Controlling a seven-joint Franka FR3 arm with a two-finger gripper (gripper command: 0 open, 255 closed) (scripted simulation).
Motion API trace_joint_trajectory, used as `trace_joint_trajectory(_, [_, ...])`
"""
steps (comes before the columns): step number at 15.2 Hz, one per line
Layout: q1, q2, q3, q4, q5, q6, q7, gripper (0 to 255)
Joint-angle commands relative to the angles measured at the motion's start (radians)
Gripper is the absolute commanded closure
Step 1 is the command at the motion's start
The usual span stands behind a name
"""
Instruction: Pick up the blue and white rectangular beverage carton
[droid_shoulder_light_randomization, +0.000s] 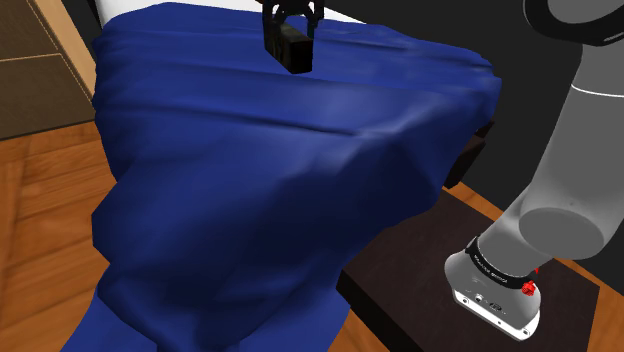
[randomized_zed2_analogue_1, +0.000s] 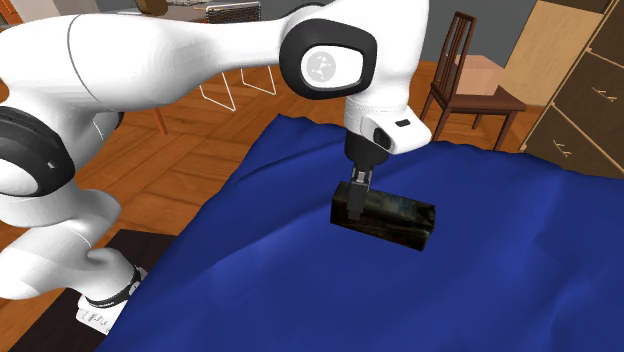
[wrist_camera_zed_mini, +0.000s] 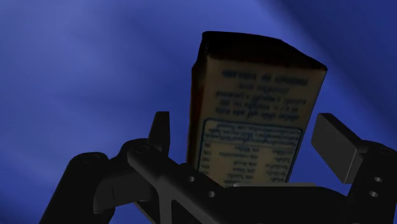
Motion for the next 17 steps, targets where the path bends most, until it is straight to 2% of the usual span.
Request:
trace_joint_trajectory(1, [0.0,-0.003,0.0,-0.005,0.001,0.003,0.0,255])
trace_joint_trajectory(10, [0.0,-0.003,0.0,-0.006,0.001,0.004,0.0,255])
trace_joint_trajectory(17, [0.016,0.05,0.001,0.171,-0.012,-0.121,0.0,255])
